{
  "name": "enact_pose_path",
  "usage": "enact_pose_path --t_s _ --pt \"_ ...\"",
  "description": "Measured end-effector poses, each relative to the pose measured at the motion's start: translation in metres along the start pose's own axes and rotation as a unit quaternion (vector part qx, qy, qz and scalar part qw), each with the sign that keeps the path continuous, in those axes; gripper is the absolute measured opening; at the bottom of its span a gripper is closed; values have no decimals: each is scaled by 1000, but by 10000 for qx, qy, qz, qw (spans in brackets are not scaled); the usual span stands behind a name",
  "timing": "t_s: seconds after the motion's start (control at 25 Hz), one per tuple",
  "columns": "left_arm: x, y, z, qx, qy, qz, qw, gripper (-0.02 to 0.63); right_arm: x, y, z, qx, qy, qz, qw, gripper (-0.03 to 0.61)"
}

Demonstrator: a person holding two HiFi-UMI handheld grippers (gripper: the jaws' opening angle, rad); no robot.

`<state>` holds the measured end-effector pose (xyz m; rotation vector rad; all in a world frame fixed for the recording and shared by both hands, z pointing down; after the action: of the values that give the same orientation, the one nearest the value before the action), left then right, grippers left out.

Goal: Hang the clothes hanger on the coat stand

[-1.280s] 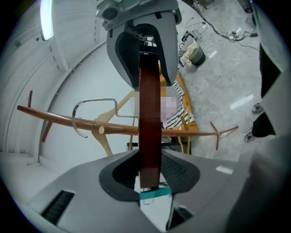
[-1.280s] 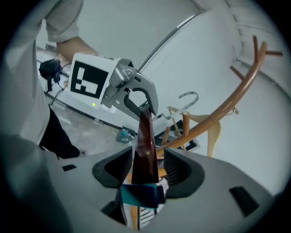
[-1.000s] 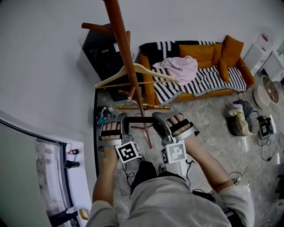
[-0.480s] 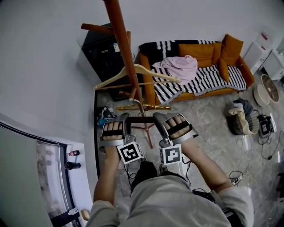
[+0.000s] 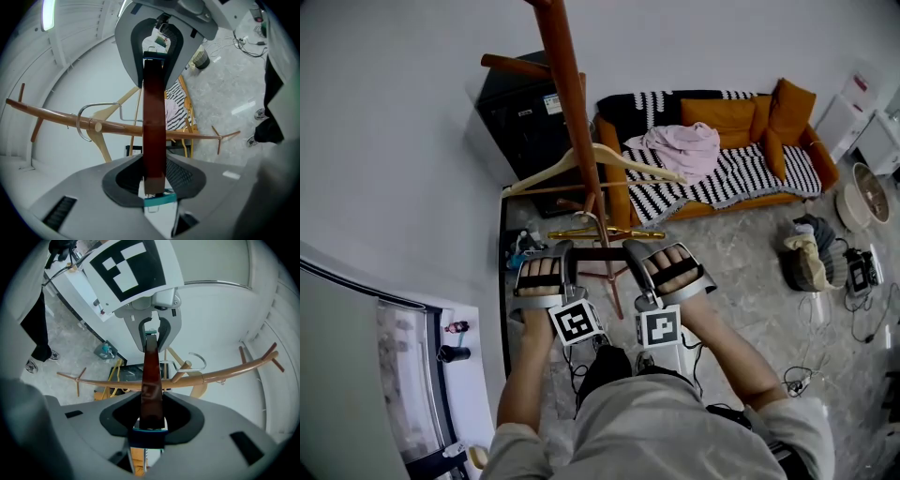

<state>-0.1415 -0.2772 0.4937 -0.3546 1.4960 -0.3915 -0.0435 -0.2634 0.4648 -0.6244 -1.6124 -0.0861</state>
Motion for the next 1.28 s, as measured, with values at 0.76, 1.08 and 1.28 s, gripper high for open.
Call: enact_pose_path --t_s 0.76,1.08,1.28 --pt "-13 -60 -5 -12 -263 -25 9996 141 25 -57 -21 319 -179 103 9993 132" --pt "-18 -73 -7 2 -213 -60 9998 141 35 -72 -25 332 -262 328 9986 132" --pt "-20 -79 -8 -4 -267 -36 9996 143 38 -78 -27 334 -244 318 9986 132"
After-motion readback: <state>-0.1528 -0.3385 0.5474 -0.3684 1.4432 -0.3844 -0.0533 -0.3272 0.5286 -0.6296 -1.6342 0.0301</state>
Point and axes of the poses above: the fingertips, and each gripper's own axes: y backward along the fingers, x to its left, z out of its top, the point moved 2 cm from there along y, backward along the fingers, and after that the axes turned 8 degrees about -y, right-handed, at the moved point
